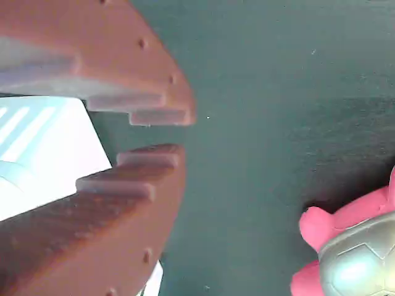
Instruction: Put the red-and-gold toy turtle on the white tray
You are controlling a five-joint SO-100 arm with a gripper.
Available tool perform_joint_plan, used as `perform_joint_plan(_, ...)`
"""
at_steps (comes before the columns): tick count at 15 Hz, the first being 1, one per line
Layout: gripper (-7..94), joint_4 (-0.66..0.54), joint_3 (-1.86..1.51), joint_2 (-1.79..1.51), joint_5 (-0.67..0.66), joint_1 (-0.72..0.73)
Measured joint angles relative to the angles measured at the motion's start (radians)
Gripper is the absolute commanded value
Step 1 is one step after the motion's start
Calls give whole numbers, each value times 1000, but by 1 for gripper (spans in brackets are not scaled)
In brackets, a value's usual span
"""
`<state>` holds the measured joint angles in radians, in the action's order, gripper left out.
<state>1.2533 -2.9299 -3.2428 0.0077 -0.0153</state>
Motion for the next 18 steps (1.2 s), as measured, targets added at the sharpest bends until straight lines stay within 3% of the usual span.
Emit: perform_joint_plan(18, 0, 0, 0, 2, -37, 29)
